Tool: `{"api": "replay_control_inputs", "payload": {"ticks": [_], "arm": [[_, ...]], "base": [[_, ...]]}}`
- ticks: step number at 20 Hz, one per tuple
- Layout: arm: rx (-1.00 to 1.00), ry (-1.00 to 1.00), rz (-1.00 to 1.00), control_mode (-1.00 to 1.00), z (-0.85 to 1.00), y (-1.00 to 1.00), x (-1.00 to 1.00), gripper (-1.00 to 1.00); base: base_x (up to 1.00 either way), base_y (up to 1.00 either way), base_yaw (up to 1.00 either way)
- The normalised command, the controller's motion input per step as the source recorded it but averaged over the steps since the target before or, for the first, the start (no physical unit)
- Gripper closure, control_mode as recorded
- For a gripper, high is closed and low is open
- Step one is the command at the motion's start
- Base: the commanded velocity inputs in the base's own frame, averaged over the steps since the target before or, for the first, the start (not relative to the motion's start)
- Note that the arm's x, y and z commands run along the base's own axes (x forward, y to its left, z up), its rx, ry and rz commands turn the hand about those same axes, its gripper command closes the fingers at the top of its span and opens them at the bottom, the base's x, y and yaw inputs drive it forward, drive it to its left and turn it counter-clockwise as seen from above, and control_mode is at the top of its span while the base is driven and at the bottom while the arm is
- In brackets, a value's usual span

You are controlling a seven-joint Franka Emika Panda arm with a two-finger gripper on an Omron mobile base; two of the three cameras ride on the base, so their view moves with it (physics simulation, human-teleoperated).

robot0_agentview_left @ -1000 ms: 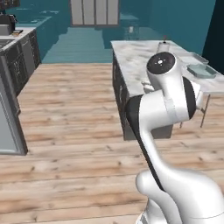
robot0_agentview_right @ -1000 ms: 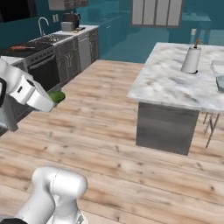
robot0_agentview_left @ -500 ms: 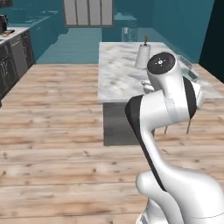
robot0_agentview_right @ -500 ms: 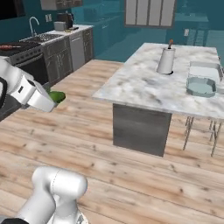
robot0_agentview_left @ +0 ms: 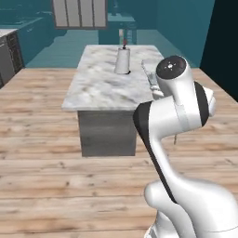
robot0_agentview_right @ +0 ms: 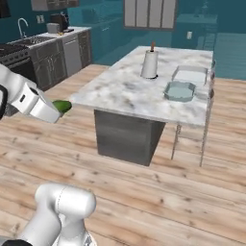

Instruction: Place the cold items (avocado and eggplant) from the fridge in one tupperware on the dining counter. Place the warm items (kebab skewer and hot dog) in the stove area in another tupperware.

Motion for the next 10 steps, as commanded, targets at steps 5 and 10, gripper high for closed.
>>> {"api": "replay_control_inputs", "payload": {"ticks": [5,10], "arm": [[0.00,0.00,0.00,1.00,0.00,0.00,0.00,1.00],[0.00,0.00,0.00,1.00,0.00,0.00,0.00,1.00]], "base": [[0.31,-1.00,0.00],[0.62,-1.00,0.06]]}}
